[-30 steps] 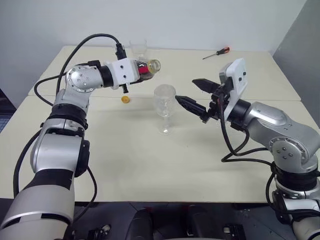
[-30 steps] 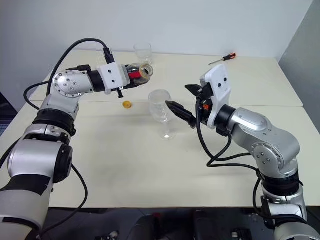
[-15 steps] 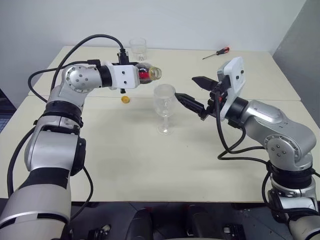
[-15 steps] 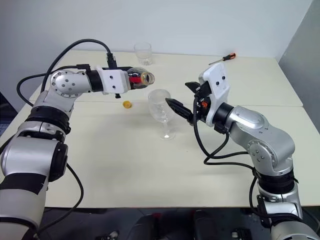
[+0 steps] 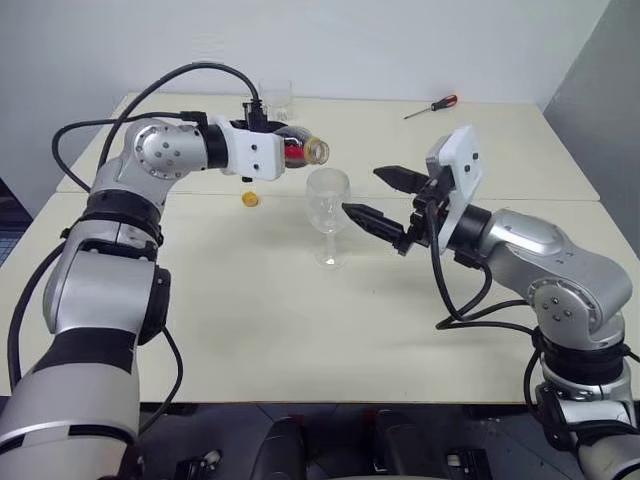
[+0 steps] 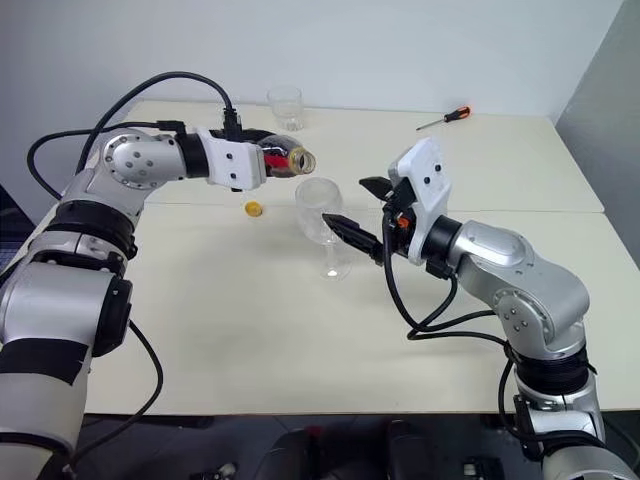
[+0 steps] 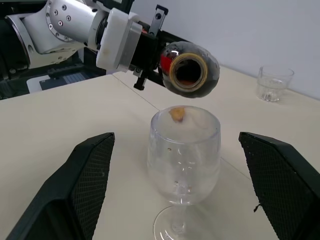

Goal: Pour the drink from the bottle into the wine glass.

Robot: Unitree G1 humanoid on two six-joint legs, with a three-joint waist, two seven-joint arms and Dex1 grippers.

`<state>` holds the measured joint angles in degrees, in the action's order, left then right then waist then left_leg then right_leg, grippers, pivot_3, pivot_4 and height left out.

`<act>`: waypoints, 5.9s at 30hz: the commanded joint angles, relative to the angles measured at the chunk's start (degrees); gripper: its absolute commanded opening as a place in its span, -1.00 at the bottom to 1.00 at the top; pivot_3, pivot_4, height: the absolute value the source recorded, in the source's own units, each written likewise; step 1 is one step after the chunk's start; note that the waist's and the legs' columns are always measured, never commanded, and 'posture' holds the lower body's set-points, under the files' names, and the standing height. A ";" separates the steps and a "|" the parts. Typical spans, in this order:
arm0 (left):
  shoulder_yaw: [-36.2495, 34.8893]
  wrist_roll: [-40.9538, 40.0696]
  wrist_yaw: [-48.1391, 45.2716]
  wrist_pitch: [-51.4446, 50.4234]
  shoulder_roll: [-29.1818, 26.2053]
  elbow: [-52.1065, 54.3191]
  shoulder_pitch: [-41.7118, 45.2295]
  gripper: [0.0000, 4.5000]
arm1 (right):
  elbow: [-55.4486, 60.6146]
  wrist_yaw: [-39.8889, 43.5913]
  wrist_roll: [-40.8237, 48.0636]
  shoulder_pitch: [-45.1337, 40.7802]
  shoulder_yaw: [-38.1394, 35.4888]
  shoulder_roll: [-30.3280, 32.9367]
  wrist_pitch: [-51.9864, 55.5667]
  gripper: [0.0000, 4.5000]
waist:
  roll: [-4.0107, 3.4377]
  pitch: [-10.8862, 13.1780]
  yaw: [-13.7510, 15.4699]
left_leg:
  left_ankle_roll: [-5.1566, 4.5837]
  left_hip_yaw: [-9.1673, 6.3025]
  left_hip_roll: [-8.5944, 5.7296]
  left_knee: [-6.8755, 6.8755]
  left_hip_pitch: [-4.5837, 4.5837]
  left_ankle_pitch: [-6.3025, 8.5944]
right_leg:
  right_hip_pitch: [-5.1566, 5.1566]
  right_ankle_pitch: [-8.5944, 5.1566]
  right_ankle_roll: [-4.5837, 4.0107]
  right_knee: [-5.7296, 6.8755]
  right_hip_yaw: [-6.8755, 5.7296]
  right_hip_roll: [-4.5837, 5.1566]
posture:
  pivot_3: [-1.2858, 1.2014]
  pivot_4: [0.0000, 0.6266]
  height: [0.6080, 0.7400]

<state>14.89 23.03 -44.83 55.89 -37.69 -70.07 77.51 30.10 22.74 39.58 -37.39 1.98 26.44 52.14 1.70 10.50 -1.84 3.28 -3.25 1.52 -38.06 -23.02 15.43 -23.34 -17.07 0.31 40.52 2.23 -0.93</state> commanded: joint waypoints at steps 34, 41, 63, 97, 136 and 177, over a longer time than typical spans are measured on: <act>10.61 16.17 20.44 6.65 -4.64 -1.87 9.38 -0.43 | 0.13 0.78 -1.35 -0.38 -0.28 -0.62 -1.12 0.90 | 0.00 0.00 0.00 | 0.00 0.05 0.00 -0.02 0.00 0.00 | -0.04 0.00 0.00 0.10 0.03 0.01 | 0.03 -0.52 1.00; 11.35 16.58 21.62 6.61 -4.74 -2.11 9.50 -0.43 | 0.23 0.91 -1.67 -0.28 -0.44 -0.64 -1.00 0.90 | 0.00 0.00 0.00 | 0.01 0.08 0.00 -0.02 0.01 0.00 | -0.07 0.00 0.00 0.13 0.05 0.01 | 0.03 -0.52 1.00; 12.50 18.29 23.90 6.21 -4.74 -2.63 10.17 -0.43 | 0.39 1.24 -2.07 -0.09 -0.57 -0.69 -0.66 0.90 | 0.00 0.00 -0.01 | 0.01 0.12 0.00 -0.02 0.01 -0.01 | -0.10 -0.01 0.00 0.20 0.08 0.02 | 0.03 -0.52 1.00; 8.06 8.03 13.03 7.82 -1.56 -2.98 5.46 -0.43 | 1.97 0.10 -1.35 1.15 -1.06 -1.23 0.65 0.90 | 0.00 -0.01 -0.03 | 0.01 0.16 0.00 -0.06 0.03 -0.01 | -0.12 -0.01 -0.01 0.28 0.10 0.02 | 0.03 -0.52 1.00; -9.46 -18.30 -7.73 -17.84 3.85 9.24 -6.95 -0.43 | 3.85 -0.30 0.66 2.29 -1.84 -1.50 2.22 0.90 | 0.00 -0.01 -0.14 | 0.00 0.10 0.01 -0.14 0.02 -0.01 | -0.14 -0.03 -0.04 0.39 0.08 0.02 | 0.03 -0.52 1.00; -38.09 -36.98 25.58 -55.01 8.34 31.06 -37.03 -0.43 | 16.00 3.09 8.52 18.62 -2.88 3.73 -5.70 0.90 | 0.21 -0.17 0.40 | 0.01 -0.23 0.10 -0.26 0.09 -0.01 | 0.10 -0.03 -0.04 0.34 -0.01 0.19 | 0.03 -0.52 1.00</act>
<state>-22.89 -12.98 -19.33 -2.18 -29.40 -38.79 37.88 44.89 25.93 48.56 -18.59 -0.72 30.35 48.32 1.90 10.33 -1.43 3.29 -3.48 1.61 -38.33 -22.95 15.42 -23.24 -17.10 0.27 40.85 2.21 -0.74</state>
